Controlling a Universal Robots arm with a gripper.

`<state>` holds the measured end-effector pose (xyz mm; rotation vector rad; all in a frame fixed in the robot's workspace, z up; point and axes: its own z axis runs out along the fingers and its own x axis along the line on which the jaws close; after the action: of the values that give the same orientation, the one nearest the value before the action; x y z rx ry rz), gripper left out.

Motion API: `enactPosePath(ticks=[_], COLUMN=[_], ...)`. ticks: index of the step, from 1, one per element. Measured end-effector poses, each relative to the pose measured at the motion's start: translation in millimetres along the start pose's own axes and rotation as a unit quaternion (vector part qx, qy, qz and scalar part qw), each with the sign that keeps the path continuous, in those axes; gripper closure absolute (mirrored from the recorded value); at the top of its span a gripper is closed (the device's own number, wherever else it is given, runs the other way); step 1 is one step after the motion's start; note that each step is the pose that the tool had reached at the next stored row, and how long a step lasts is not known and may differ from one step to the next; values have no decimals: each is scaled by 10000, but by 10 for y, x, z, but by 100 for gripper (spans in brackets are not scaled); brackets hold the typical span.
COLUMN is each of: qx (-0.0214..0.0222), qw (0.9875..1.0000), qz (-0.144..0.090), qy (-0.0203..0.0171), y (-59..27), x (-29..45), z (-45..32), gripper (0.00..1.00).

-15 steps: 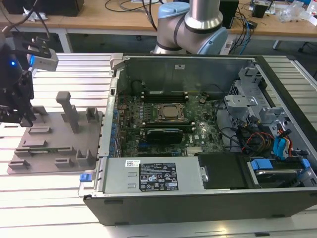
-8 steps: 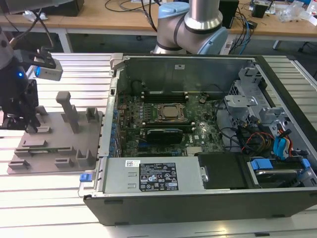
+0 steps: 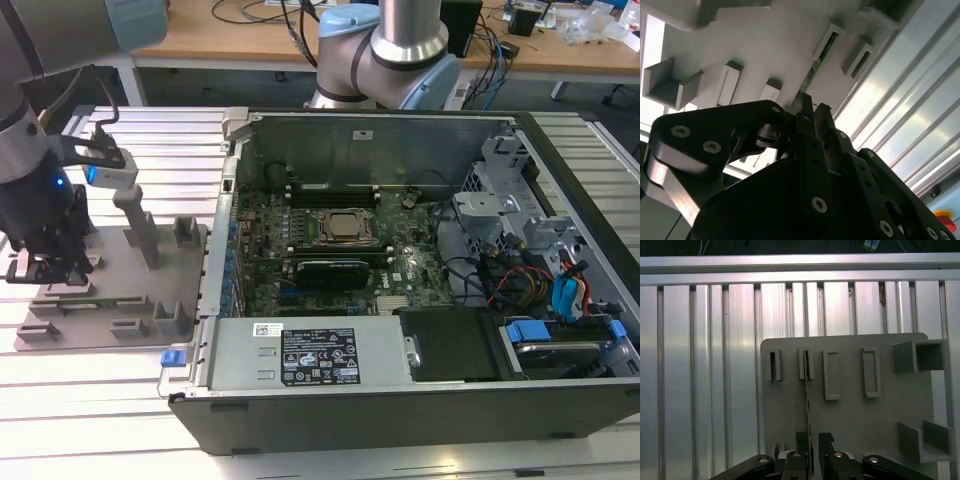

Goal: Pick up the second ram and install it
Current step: 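Pick up the second ram and move it above second insertion slot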

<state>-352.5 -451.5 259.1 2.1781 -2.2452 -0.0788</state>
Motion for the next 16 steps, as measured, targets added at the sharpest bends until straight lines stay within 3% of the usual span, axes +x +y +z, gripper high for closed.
enactPosePath(ticks=[6, 8, 16], qx=[-1, -2, -3], qw=[10000, 10000, 9998], qz=[-35, -52, -183], qy=[2, 3, 8], y=[43, 58, 71], x=[8, 11, -16], z=[181, 273, 472], gripper=[76, 76, 76])
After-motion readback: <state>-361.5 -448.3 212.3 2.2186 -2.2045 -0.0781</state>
